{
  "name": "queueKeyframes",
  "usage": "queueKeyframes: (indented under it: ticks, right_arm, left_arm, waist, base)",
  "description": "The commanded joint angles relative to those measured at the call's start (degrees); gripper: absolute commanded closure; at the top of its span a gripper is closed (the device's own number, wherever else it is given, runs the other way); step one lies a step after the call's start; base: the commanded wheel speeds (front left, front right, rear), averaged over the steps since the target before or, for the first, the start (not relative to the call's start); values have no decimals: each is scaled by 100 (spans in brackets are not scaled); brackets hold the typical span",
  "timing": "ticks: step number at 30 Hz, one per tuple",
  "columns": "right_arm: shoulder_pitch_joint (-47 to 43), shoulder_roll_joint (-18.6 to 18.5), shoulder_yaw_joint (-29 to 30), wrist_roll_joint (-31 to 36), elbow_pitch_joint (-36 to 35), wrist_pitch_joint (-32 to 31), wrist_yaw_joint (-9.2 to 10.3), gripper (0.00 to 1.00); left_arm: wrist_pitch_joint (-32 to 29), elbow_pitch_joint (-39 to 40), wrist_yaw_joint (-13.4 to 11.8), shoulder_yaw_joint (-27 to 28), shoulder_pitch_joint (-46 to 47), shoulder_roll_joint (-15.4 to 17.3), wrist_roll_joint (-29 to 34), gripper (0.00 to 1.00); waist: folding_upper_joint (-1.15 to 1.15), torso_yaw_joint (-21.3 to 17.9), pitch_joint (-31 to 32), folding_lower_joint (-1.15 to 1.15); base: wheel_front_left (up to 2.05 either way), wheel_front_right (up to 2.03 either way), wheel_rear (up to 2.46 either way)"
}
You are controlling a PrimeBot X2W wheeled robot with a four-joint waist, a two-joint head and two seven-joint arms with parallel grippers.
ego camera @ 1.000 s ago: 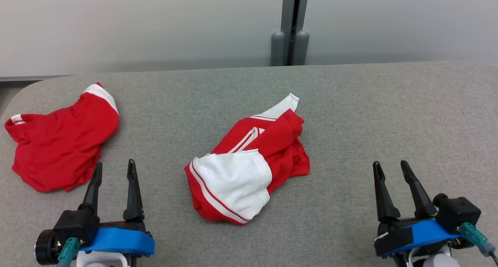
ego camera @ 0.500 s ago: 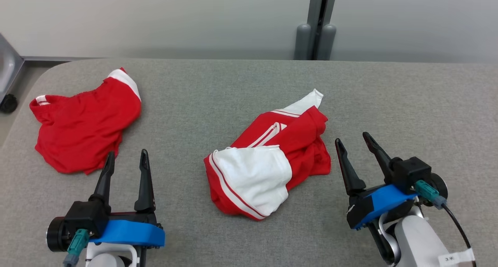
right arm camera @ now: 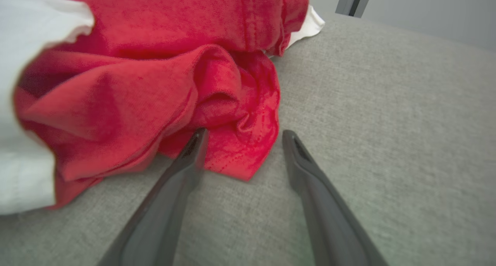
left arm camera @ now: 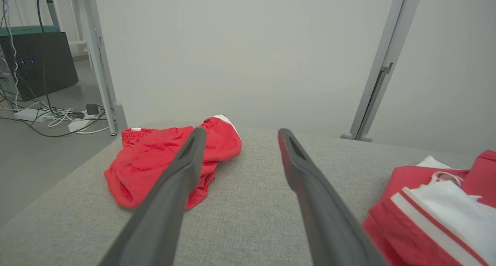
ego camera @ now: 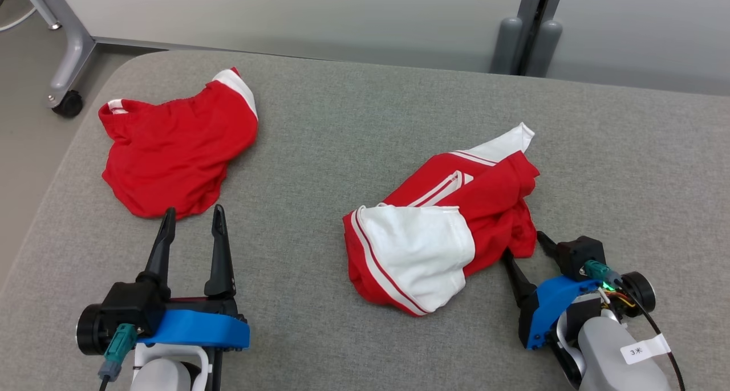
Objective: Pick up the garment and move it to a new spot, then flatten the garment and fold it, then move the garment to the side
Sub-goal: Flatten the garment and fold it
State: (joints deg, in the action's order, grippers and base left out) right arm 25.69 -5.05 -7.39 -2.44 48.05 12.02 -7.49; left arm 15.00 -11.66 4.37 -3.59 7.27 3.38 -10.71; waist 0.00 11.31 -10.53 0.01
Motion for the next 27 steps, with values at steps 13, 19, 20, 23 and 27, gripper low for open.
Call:
queueKeyframes:
  ticks: [13, 19, 20, 23, 27]
  right_arm:
    - [684, 85, -37, -338, 887, 318, -1, 100]
    - [-151, -196, 199, -695, -729, 320, -1, 100]
    - [-321, -243, 274, -743, -1010, 320, -1, 100]
    - [-706, -328, 446, -786, -1484, 321, -1, 100]
    - [-1493, -408, 895, -820, -2259, 320, -1, 100]
  left_arm:
    - [28, -47, 31, 101, -3, -50, 26, 0]
    - [28, -86, 66, 167, -189, -52, 74, 0]
    - [27, -93, 66, 171, -220, -51, 67, 0]
    - [27, -110, 83, 179, -242, -50, 70, 0]
    - [27, -112, 65, 153, -302, -52, 49, 0]
  waist:
    - [0, -154, 70, -1]
    - [0, -629, 364, -1]
    - [0, -687, 401, -1]
    - [0, -789, 465, -1]
    - [0, -916, 553, -1]
  base:
    - [0, 0, 0]
    - [0, 0, 0]
    - [0, 0, 0]
    - [0, 0, 0]
    - [0, 0, 0]
